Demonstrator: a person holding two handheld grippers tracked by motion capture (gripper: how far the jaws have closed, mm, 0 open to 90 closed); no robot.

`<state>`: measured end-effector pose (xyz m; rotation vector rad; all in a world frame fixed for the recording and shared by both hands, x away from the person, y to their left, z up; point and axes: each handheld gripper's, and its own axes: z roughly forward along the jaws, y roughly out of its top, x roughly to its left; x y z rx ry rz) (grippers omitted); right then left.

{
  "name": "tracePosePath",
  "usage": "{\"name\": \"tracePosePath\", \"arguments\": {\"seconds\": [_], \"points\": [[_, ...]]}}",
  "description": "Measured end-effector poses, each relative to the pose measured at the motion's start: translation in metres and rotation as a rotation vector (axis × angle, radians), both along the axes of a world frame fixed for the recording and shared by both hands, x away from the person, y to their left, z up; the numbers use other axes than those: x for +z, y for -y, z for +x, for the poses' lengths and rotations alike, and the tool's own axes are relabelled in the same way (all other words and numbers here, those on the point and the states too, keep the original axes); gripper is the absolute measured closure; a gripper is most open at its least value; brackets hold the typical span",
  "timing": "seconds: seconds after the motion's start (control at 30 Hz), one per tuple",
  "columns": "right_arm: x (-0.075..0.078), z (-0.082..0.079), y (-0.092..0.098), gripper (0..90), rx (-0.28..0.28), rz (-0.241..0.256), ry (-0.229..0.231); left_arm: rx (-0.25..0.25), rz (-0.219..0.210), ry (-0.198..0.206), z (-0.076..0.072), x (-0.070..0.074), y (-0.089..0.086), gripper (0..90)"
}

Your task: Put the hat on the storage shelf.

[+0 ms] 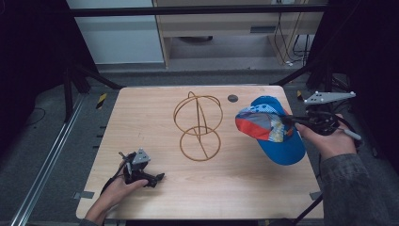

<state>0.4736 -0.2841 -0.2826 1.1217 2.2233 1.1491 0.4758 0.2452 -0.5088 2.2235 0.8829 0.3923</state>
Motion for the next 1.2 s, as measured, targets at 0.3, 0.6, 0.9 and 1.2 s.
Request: {"name": "tracePosePath", "arguments": {"seconds": [0.3, 0.6, 0.9, 1.2], "points": [[0.022, -0.004, -0.001, 90.0, 0.004, 0.007, 0.051, 0.002, -0.004, 0.000, 0.000, 0.000, 0.000, 0.0], [0.044, -0.005, -0.016, 90.0, 0.032, 0.036, 0.100, 0.002, -0.002, 0.002, 0.000, 0.000, 0.000, 0.0], [0.072, 0.008, -0.056, 90.0, 0.105, 0.047, 0.142, 0.001, -0.001, 0.000, 0.000, 0.000, 0.000, 0.0], [0.090, 0.036, -0.111, 90.0, 0.185, 0.021, 0.152, 0.001, -0.002, -0.001, 0.000, 0.000, 0.000, 0.0]]}}
